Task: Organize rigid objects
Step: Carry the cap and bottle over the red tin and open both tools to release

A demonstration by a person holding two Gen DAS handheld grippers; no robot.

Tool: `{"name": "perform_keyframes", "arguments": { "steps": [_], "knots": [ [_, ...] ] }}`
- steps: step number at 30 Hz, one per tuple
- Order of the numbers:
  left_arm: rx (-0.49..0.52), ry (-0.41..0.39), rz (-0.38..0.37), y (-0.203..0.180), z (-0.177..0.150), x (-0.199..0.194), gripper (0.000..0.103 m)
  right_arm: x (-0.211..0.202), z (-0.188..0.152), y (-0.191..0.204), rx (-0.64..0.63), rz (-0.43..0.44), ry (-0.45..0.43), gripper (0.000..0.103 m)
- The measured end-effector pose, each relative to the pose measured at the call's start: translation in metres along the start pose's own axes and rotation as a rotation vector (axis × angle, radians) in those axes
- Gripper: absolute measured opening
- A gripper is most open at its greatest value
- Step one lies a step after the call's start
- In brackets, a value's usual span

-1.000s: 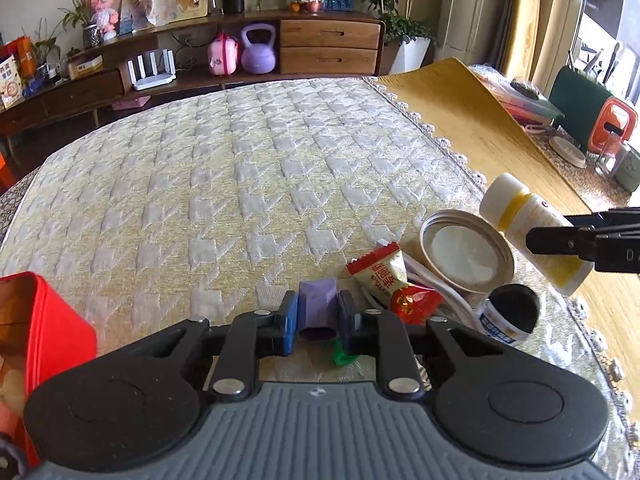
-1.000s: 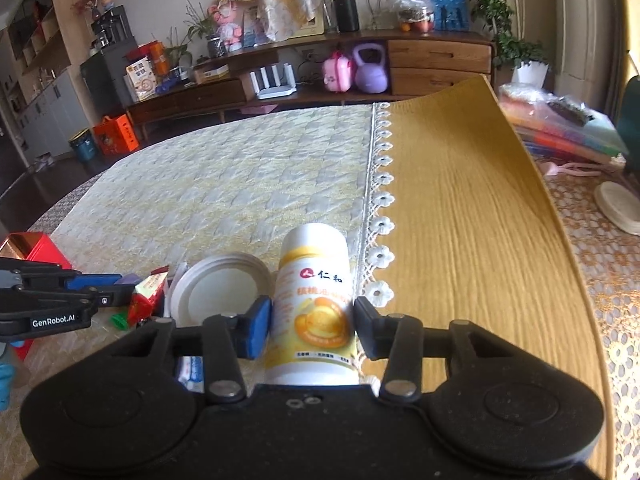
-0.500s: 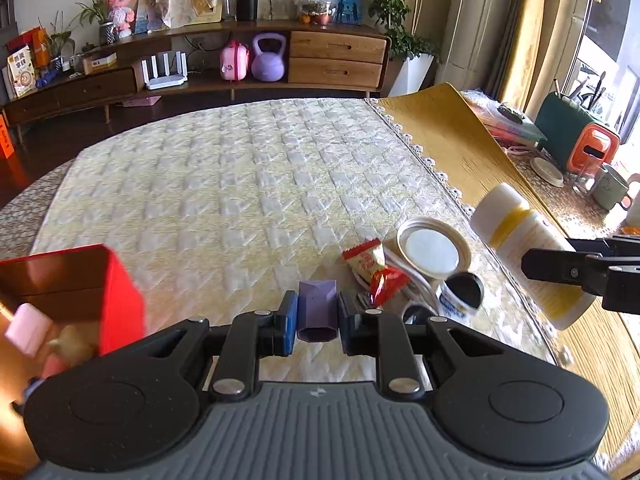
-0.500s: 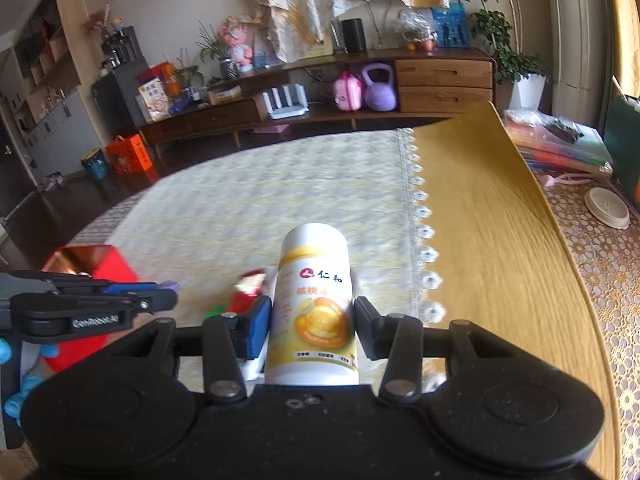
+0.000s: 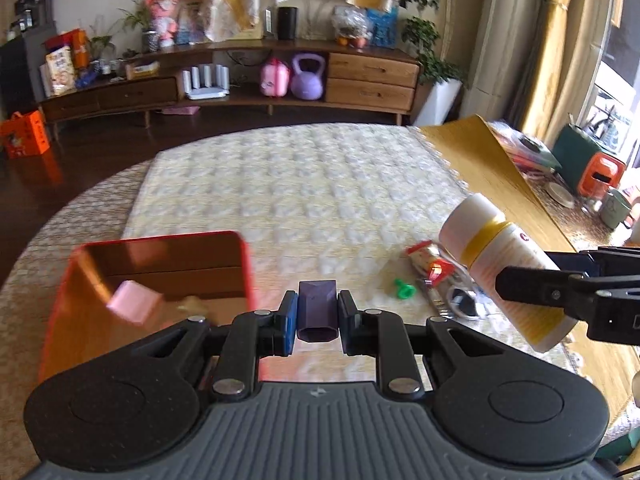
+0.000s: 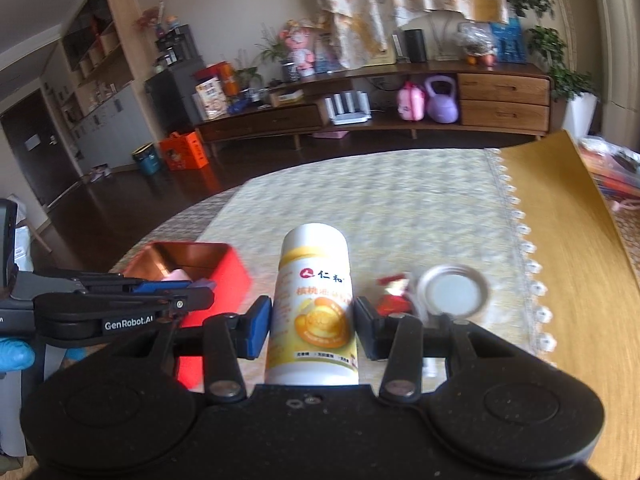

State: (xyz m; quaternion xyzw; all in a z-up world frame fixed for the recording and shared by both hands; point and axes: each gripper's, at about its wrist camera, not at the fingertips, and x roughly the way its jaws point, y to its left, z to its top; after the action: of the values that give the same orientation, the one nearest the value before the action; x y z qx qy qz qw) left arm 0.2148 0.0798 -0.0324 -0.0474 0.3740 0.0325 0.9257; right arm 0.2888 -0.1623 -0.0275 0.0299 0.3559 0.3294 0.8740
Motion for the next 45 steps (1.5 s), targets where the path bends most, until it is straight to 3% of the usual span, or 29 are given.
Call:
{"name": "perform_keyframes", "arguments": {
  "steps": [11, 22, 33, 45],
  "knots": [
    [-0.067, 0.008, 0.103, 0.074, -0.016, -0.013, 0.021, 0.036, 0.007, 0.06, -0.039, 0.059, 0.03, 0.044],
    [-0.098, 0.047, 0.154, 0.123, -0.026, -0.001, 0.021, 0.095, 0.027, 0.11, -0.122, 0.075, 0.077, 0.044],
    [-0.076, 0.089, 0.151, 0.128, -0.029, 0.023, 0.02, 0.147, 0.025, 0.136, -0.23, 0.025, 0.145, 0.044],
    [-0.062, 0.143, 0.151, 0.131, -0.033, 0.046, 0.02, 0.165, 0.014, 0.146, -0.274, 0.023, 0.177, 0.044]
  ]
}}
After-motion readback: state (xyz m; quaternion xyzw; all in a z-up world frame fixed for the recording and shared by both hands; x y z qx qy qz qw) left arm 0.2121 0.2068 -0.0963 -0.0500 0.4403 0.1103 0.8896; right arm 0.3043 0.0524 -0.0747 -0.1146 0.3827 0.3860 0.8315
